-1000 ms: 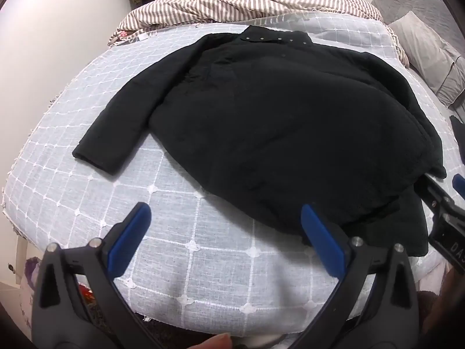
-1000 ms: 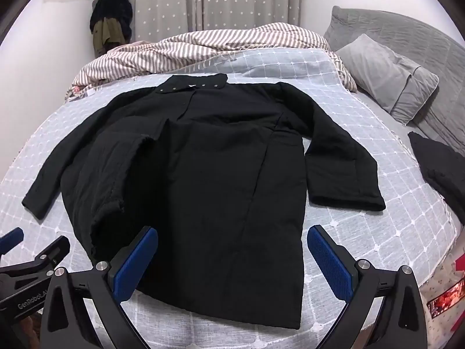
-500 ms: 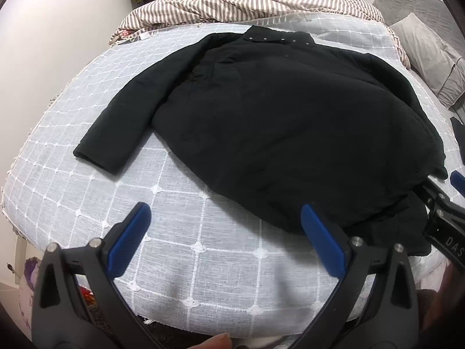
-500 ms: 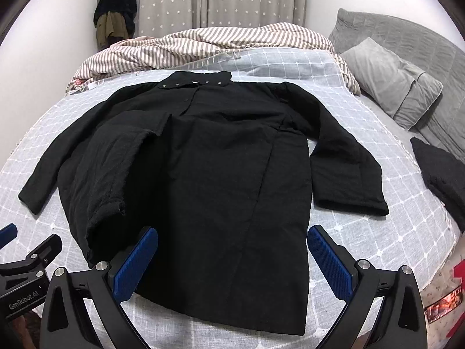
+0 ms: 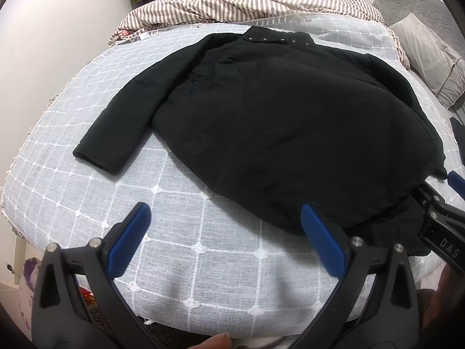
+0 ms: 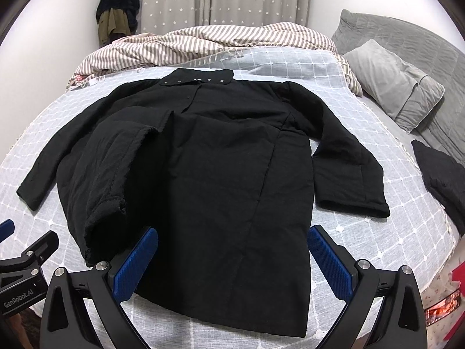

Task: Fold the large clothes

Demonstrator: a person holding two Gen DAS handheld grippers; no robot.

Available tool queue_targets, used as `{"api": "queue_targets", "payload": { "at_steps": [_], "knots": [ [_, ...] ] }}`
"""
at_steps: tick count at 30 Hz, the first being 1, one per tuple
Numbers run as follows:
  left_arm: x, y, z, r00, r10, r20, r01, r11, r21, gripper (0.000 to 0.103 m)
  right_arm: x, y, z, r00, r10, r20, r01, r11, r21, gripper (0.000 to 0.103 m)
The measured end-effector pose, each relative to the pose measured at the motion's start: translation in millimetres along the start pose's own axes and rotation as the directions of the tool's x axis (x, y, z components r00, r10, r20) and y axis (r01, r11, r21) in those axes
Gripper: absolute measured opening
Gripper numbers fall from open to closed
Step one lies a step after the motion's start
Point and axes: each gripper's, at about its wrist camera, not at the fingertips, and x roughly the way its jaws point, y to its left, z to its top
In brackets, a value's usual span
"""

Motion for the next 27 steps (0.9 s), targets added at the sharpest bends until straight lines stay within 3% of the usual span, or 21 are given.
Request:
{"api": "queue_targets", "payload": {
  "at_steps": [27],
  "knots": [
    [-1.1,-4.6,-0.7,1.000,-0.003,-0.001,0.003,1.000,0.001,0.103,5.9,-4.0,-2.6,0.999,0.035,-0.021,-0.034,0.999,0.016,0.103]
  ]
}}
